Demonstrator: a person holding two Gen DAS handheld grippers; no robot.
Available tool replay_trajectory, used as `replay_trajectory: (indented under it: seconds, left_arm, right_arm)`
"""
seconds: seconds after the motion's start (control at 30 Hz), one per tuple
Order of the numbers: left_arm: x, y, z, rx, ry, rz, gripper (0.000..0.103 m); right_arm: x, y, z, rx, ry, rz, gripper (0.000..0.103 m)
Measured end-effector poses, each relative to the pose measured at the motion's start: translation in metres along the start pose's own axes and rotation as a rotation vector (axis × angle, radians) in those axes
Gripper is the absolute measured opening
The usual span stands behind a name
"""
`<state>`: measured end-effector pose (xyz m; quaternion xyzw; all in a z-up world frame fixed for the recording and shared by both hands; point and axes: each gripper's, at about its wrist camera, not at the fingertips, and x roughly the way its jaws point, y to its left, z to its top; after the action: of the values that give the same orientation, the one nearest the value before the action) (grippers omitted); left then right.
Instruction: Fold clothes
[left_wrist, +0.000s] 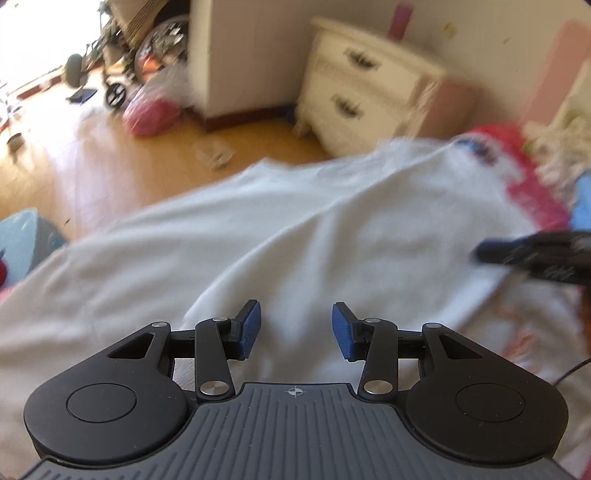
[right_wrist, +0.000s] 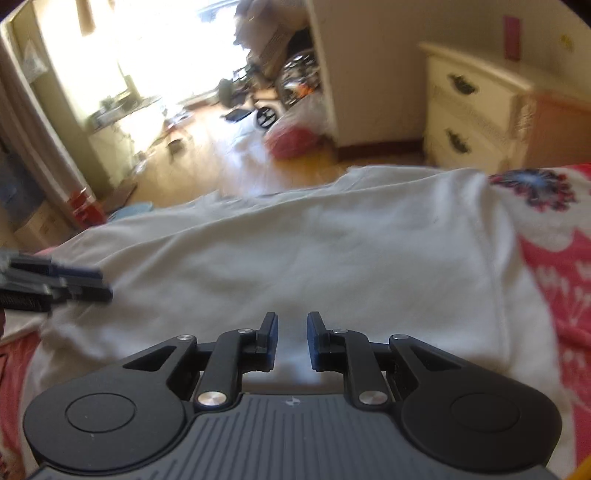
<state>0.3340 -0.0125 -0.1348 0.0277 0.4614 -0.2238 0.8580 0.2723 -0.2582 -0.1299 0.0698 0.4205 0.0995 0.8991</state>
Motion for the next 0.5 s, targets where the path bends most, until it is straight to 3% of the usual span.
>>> replay_trajectory:
  seconds: [0.2, 0.37, 0.5]
  left_arm:
    - [-0.005, 0.01, -0.005, -0.026, -0.01, -0.008, 0.042]
    - [-0.008, 0.008, -0.004, -0.033, -0.01, 0.003, 0.043]
    - [-0.01, 0.007, -0.004, -0.039, -0.011, 0.013, 0.043]
  right_arm:
    - [-0.008, -0.02, -0.004, 0.042, -0.049, 0.001, 0.017]
    - [-0.041, -0.066, 0.005, 0.173, -0.174, -0.131, 0.017]
    - [-0.023, -0.112, -0.004, 0.261, -0.094, -0.227, 0.017]
